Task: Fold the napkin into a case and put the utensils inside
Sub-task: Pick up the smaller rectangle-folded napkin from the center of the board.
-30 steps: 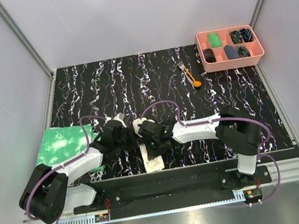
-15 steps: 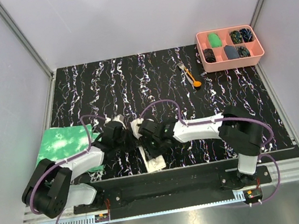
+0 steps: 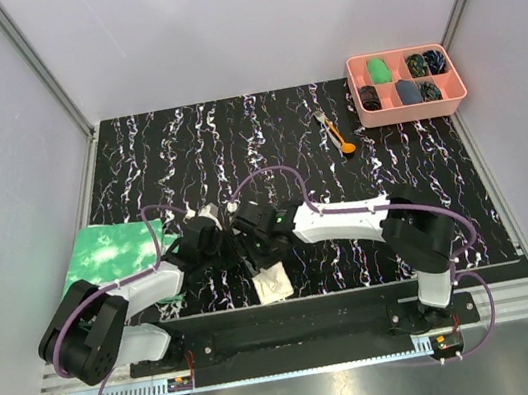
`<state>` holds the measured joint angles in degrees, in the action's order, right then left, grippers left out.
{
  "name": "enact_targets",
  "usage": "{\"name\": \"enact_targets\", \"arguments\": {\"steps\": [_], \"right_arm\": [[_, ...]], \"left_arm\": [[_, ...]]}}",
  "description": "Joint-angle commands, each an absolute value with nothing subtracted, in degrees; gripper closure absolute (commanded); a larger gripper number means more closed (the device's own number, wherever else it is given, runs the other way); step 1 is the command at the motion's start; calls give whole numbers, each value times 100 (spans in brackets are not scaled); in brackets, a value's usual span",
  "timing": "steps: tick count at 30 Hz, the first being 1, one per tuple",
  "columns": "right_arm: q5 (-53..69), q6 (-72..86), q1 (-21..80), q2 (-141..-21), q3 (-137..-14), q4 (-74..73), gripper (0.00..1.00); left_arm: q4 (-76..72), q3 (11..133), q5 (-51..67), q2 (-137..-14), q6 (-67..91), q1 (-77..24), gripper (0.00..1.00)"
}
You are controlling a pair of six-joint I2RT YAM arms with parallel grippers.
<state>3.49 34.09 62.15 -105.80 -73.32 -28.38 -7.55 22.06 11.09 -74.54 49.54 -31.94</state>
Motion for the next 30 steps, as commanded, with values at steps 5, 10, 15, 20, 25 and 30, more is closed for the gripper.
{"name": "enact_targets", "arguments": {"steps": [5,10,15,20,25,30], "right_arm": [[44,3269,6424,-10977,-7673,-3208,42],[-209,3340,6600,-11188,-7840,-3392,41],[-772,3515,6855,-11408,-8129,-3787,40],[-1203,3831,7188,-11540,-8227,-3903,35],[-1108,4069,7286,-11278,-7718,-3132,32],[-1353,4017,7251,-10776,-7208,-2716,30]], "left_arm": [[-800,2109,941,-7453,4966,-3173,95],[-870,2118,1028,-7567,5124,-3164,96],[-1080,2013,1142,-7690,5422,-3155,97],[-1502,1898,1371,-7892,5800,-3155,99],[-2021,1644,1599,-7989,6029,-3103,100],[-1995,1670,1564,-7937,5906,-3103,100]]}}
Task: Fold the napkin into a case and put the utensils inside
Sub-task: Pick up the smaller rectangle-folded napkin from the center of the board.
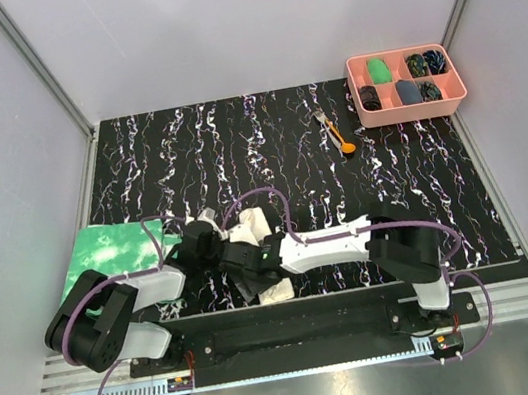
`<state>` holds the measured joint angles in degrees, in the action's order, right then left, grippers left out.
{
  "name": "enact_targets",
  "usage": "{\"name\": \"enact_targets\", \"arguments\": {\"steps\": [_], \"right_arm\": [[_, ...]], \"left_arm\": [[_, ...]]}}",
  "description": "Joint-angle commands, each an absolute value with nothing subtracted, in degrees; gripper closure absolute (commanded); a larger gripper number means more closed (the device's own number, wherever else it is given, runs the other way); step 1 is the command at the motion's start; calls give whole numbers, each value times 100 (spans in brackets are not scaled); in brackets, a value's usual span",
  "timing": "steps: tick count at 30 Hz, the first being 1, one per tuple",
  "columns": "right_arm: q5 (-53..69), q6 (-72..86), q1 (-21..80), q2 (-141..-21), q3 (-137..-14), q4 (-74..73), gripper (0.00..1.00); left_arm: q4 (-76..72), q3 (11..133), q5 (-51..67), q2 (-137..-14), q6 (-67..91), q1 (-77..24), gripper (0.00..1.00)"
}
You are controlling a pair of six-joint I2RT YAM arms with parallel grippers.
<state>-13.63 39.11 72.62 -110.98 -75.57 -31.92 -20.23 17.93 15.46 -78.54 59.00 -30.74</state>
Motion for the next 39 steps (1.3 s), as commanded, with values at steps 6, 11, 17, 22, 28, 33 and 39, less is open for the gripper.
{"name": "enact_targets", "arguments": {"steps": [6,11,17,22,28,33,39], "right_arm": [[-1213,3876,7181,-11099,-7198,-2812,35],[-1423,3814,7216,-11399,-7400,-3190,41],[-1933,3920,7295,-11733,-7576,-3717,52],[-2206,4069,7295,-11760,-7453,-3753,76],[-2276,4122,7269,-11418,-7225,-3490,94],[-1619,3999,6988,-10576,-6567,-2674,100],[-784,3640,6575,-9783,-6100,-1892,100]], "left_arm": [[-1925,1705,1573,-7910,5950,-3094,100],[-1995,1574,1564,-7822,6178,-3103,100],[-2206,1433,1661,-7813,6539,-2997,100],[-2540,1213,1819,-7778,6820,-2839,96],[-2470,1143,1977,-7445,6611,-2593,69],[-1690,1370,2101,-6429,5908,-2312,54],[745,2126,968,-4695,4887,-2285,50]]}}
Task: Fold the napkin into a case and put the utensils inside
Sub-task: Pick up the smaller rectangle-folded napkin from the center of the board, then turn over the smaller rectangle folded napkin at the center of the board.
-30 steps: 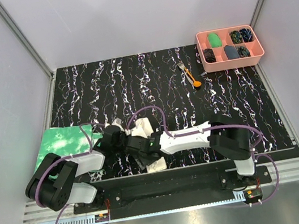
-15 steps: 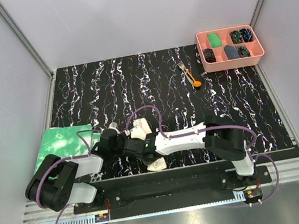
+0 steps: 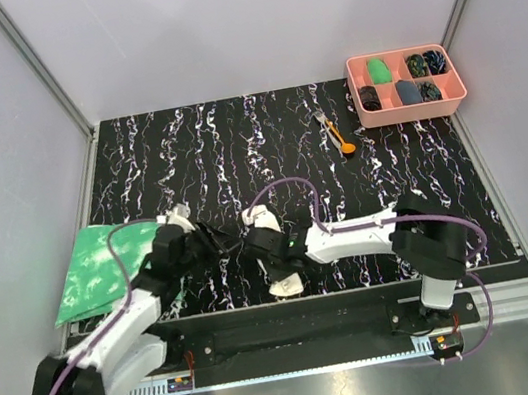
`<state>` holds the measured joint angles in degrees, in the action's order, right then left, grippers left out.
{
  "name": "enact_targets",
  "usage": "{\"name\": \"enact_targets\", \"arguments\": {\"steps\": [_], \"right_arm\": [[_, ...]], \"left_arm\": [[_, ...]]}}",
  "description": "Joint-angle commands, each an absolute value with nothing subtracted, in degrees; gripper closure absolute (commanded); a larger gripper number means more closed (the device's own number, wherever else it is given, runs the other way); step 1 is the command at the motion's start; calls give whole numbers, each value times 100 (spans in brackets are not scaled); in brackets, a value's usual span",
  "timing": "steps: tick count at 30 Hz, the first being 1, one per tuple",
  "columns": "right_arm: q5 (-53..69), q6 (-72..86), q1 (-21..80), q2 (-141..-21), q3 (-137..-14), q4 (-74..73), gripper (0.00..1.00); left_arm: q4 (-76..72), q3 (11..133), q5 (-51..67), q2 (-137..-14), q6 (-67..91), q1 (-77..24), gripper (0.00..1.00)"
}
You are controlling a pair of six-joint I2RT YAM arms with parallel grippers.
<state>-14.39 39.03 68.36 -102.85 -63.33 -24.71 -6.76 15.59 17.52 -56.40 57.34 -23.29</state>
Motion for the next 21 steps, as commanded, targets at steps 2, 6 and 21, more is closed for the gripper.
{"name": "enact_targets", "arguments": {"steps": [2,6,21], "right_arm": [[-564,3534,6391,-9573,-6021,-1662,100],[271,3340,6074,-9492,-6143,-1144,100],[2381,4233,5494,-9475,-5680,2010,100]], "left_arm": [[1299,2250,591,-4248,4755,-2268,50],[1784,2241,325,-3868,4694,-2259,52],[2453,2153,97,-3576,4491,-2259,62]]}}
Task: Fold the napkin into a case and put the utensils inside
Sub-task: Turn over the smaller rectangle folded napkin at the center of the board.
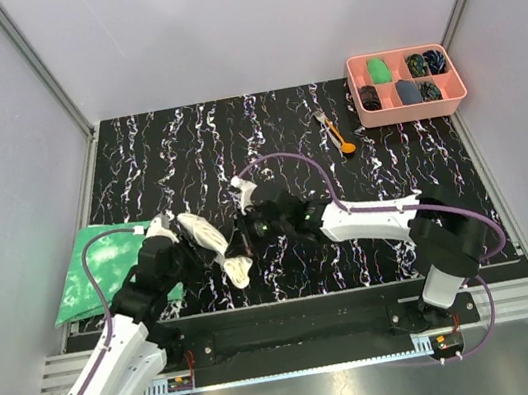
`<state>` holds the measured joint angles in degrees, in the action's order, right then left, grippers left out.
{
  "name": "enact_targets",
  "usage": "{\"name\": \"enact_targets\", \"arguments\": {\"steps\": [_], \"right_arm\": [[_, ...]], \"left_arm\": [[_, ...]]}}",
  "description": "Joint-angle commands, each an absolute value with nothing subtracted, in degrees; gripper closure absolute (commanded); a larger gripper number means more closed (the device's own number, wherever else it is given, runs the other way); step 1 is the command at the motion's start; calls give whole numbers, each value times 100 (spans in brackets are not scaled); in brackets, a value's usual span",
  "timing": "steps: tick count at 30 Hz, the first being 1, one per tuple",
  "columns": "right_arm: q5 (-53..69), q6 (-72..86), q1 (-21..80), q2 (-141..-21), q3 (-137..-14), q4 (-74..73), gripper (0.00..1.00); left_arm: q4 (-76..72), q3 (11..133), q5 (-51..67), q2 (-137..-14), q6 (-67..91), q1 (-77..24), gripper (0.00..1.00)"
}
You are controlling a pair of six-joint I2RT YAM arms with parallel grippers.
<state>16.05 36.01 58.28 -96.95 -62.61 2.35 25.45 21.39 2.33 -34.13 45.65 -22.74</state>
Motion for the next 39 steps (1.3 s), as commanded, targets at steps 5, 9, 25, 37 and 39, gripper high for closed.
{"name": "enact_targets", "arguments": {"steps": [5,9,25,37,39], "right_arm": [[3057,5263,5046,-9860,-4475,4248,100],[3217,6010,4765,-10160,-3798,5430,100],[3384,6750,4219,-10740,-2541,7084,98],[3410,6583,3964,-10740,-2189,6672,83],[3419,6522,3964,-10670,-2197,6513,80]], "left_arm": [[2057,2109,237,-3989,4597,-2250,65],[1916,2101,237,-4131,4571,-2250,66],[387,2856,737,-6492,4333,-2250,70],[-122,3533,922,-7530,4412,-2531,74],[-254,3629,975,-7716,4464,-2593,75]]}}
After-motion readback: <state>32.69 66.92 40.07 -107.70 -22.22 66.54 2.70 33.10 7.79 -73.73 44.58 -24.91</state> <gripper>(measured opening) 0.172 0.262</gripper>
